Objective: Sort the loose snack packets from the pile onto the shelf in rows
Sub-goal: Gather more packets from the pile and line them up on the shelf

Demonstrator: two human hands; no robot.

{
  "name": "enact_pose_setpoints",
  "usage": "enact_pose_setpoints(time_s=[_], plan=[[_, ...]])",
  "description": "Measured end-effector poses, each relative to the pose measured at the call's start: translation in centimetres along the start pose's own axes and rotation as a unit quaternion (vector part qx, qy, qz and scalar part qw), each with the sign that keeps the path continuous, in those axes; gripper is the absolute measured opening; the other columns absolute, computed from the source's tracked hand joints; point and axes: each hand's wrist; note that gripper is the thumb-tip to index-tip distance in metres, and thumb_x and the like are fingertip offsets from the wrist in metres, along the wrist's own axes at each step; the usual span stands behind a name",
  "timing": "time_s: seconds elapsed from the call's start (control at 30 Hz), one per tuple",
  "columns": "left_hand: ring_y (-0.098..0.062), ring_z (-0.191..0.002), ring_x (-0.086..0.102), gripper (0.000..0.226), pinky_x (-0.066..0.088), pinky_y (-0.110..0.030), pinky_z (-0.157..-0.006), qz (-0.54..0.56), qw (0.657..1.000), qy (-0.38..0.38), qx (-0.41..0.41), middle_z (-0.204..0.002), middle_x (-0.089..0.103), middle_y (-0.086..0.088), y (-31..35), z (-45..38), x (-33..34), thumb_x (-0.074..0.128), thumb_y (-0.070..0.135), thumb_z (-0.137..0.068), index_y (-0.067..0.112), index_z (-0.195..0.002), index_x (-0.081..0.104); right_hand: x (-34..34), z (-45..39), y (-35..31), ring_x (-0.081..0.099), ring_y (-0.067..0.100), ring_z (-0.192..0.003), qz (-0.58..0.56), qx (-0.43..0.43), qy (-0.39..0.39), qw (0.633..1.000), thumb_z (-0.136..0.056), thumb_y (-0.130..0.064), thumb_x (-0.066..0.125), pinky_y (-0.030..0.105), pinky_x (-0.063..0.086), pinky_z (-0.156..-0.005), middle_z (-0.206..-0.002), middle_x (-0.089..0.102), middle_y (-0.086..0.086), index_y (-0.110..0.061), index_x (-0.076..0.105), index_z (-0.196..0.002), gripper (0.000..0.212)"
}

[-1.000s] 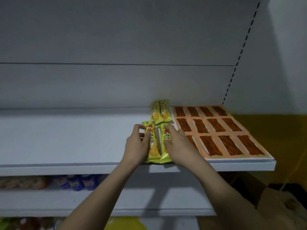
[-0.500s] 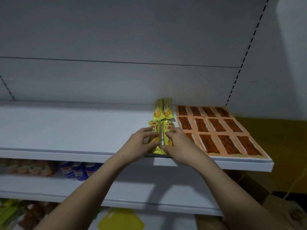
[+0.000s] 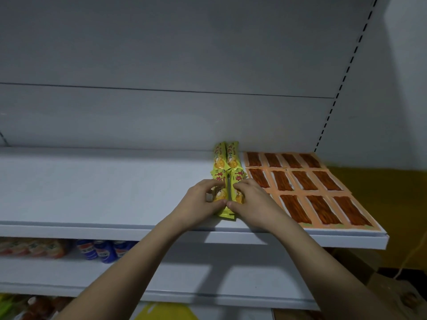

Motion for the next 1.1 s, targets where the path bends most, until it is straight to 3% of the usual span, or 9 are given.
enact_pose_setpoints(time_s=[0.1,0.23,0.37,0.57,0.67,0.77,0.83,0.93,1.1], plan=[[-0.009,-0.110,0.056,0.049,0.046,-0.024,-0.096,0.007,1.000,-0.018,0.004,-0.134,0.055,0.005,-0.4,-0.6,-0.5,0.076,0.028,-0.088,0.022,-0.134,0.061,-0.4,-0.6,0.3,0.041,0.019,-0.133,-0.004,0.004,-0.013,1.000,-0.094,-0.042,0.062,0.030,0.037,-0.104,-0.152,0.032,0.000,-0.014,0.039,-0.150,0.067],[-0.009,-0.114,0.054,0.039,0.045,-0.027,-0.102,0.005,0.999,-0.044,0.019,-0.135,0.053,0.003,-0.9,-1.4,-0.8,0.071,0.031,-0.092,0.021,-0.129,0.066,-0.4,-1.2,0.6,0.044,0.016,-0.129,-0.030,0.008,-0.010,0.999,-0.092,-0.040,0.066,0.027,0.038,-0.102,-0.147,0.034,-0.003,-0.015,0.042,-0.148,0.066],[-0.012,-0.106,0.062,0.027,0.050,-0.028,-0.094,0.052,0.997,-0.063,0.004,-0.129,0.058,0.005,-1.2,-2.6,-2.2,0.064,0.028,-0.097,0.025,-0.123,0.068,-0.6,-1.6,0.6,0.048,0.014,-0.121,-0.051,0.016,0.005,0.999,-0.098,-0.036,0.058,0.028,0.040,-0.099,-0.141,0.042,-0.003,-0.016,0.048,-0.144,0.051],[0.000,-0.097,0.061,0.032,0.048,-0.022,-0.082,0.054,0.997,-0.058,-0.015,-0.127,0.062,0.011,-1.8,-4.8,-3.5,0.066,0.030,-0.096,0.025,-0.127,0.066,-2.2,-2.8,1.0,0.051,0.017,-0.120,-0.022,0.038,0.049,0.998,-0.102,-0.032,0.050,0.029,0.041,-0.093,-0.138,0.048,0.001,-0.021,0.054,-0.136,0.036],[-0.006,-0.099,0.060,0.031,0.046,-0.027,-0.086,0.039,0.998,-0.052,-0.020,-0.130,0.062,0.006,-1.9,-5.6,-3.5,0.064,0.030,-0.097,0.024,-0.127,0.064,-2.4,-3.8,1.6,0.050,0.016,-0.121,-0.024,0.043,0.069,0.996,-0.101,-0.031,0.051,0.027,0.039,-0.090,-0.138,0.051,0.001,-0.021,0.059,-0.129,0.030],[-0.018,-0.113,0.058,0.038,0.043,-0.028,-0.090,0.024,0.997,-0.050,-0.047,-0.138,0.055,-0.002,-2.3,-6.2,-3.1,0.059,0.030,-0.100,0.021,-0.137,0.056,-2.1,-4.5,2.4,0.052,0.017,-0.119,-0.029,0.053,0.063,0.996,-0.101,-0.031,0.052,0.028,0.040,-0.089,-0.136,0.053,0.002,-0.019,0.059,-0.128,0.030],[-0.024,-0.128,0.052,0.049,0.041,-0.031,-0.100,0.024,0.997,-0.035,-0.067,-0.148,0.046,-0.008,-2.0,-6.8,-2.8,0.055,0.032,-0.102,0.017,-0.147,0.045,-1.9,-5.5,2.8,0.051,0.021,-0.122,-0.029,0.057,0.060,0.996,-0.101,-0.030,0.051,0.031,0.043,-0.094,-0.140,0.050,0.006,-0.017,0.054,-0.135,0.036],[-0.028,-0.144,0.036,0.053,0.030,-0.033,-0.113,0.033,0.997,-0.012,-0.073,-0.156,0.035,-0.012,-1.3,-8.3,-1.6,0.045,0.032,-0.106,0.013,-0.154,0.034,-1.5,-7.9,2.7,0.042,0.027,-0.135,-0.047,0.061,0.067,0.995,-0.103,-0.029,0.047,0.035,0.035,-0.108,-0.151,0.039,0.012,-0.011,0.040,-0.147,0.048],[-0.032,-0.128,0.047,0.033,0.035,-0.033,-0.106,0.032,0.997,-0.023,-0.068,-0.134,0.052,-0.017,-1.1,-9.6,1.5,0.036,0.023,-0.108,0.004,-0.130,0.051,0.7,-10.2,2.5,0.031,0.027,-0.145,-0.057,0.042,0.019,0.997,-0.104,-0.028,0.039,0.039,0.027,-0.119,-0.158,0.031,0.011,-0.012,0.032,-0.153,0.051]])
Point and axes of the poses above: each hand's wrist, its own z-axis away from the middle knuckle, its own x-axis out of the palm, y = z × x
